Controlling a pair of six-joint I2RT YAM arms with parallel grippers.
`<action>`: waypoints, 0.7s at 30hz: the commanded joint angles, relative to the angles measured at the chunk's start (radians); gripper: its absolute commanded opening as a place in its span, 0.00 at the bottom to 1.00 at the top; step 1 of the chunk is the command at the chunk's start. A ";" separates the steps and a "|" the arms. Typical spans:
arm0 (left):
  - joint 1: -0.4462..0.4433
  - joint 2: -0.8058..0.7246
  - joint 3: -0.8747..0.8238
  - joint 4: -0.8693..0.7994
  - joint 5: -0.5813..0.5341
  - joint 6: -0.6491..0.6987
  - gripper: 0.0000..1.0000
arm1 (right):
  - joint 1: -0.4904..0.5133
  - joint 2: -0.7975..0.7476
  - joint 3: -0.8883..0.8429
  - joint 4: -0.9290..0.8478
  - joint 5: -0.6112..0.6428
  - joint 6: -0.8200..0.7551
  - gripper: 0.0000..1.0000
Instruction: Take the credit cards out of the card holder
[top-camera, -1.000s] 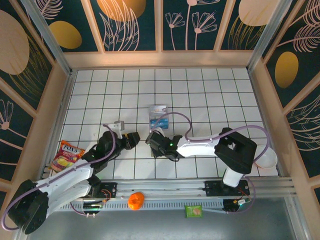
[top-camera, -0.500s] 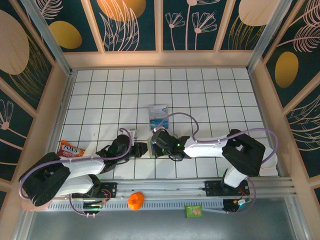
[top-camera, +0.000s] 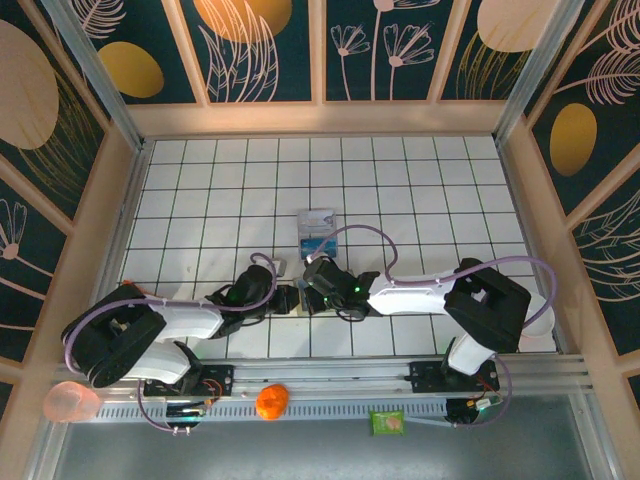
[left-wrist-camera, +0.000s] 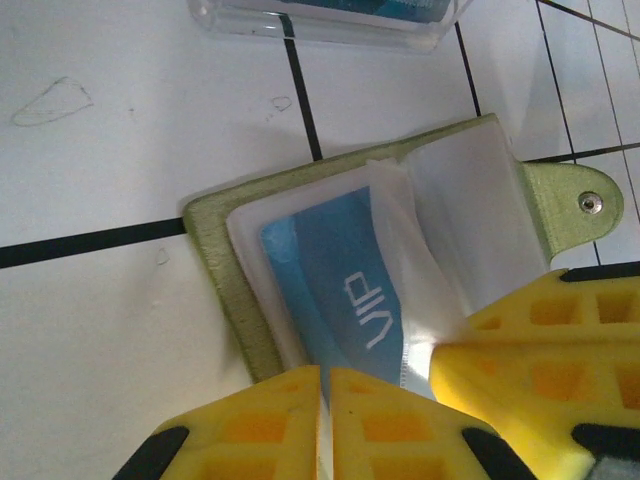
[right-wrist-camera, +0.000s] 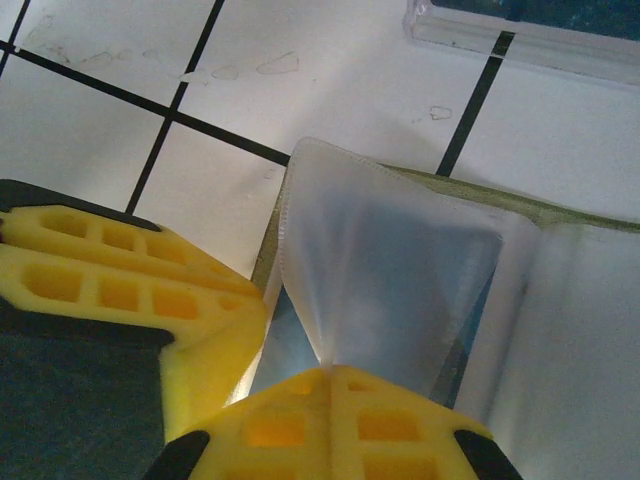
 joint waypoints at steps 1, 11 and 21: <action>-0.007 0.012 0.028 -0.006 0.016 0.022 0.09 | -0.007 -0.002 0.015 0.015 -0.007 0.023 0.00; -0.007 0.056 0.027 -0.060 -0.013 0.023 0.00 | -0.009 -0.026 0.015 -0.167 0.205 0.152 0.25; -0.007 0.078 0.063 -0.088 -0.005 0.059 0.00 | -0.059 -0.157 -0.103 -0.278 0.324 0.302 0.45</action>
